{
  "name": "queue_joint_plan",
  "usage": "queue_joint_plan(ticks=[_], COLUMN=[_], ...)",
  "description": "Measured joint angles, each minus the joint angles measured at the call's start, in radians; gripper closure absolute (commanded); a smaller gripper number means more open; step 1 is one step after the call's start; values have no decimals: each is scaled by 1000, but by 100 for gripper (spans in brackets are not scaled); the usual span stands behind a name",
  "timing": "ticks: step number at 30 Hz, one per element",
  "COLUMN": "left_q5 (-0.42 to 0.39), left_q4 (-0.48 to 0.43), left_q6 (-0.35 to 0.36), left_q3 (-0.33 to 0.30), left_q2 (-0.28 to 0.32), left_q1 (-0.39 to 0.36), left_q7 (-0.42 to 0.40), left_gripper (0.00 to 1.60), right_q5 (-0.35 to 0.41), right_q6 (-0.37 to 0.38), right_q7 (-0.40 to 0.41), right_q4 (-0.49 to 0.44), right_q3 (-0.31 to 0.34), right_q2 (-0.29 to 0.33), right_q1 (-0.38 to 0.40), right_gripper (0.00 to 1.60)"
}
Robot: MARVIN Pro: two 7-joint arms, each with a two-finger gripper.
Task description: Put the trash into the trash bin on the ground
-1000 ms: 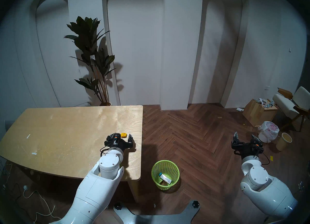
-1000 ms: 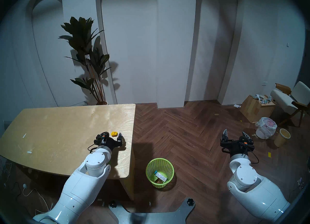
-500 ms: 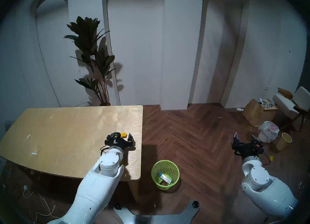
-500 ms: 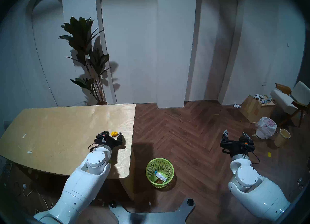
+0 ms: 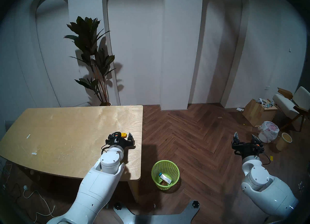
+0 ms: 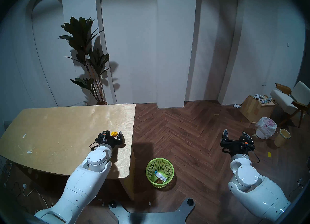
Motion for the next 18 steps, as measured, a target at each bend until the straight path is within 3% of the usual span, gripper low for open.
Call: queue_joint_plan(ticks=[7, 9, 17, 18], left_q5=[-29, -38, -55, -55], left_q4=[5, 8, 15, 15], left_q6=[28, 44, 61, 60], left_q3=[-17, -24, -31, -30], left_q2=[-11, -15, -24, -25], left_q1=[-6, -9, -18, -18], left_q7=[-3, -3, -3, -3], left_gripper=[66, 85, 98, 147], right_q5=[0, 0, -1, -1], right_q6=[0, 0, -1, -1], right_q7=[0, 0, 0, 0], right_q4=[0, 0, 0, 0], right_q3=[0, 0, 0, 0], right_q2=[1, 1, 1, 2], right_q1=[0, 0, 1, 1], right_gripper=[0, 0, 0, 0])
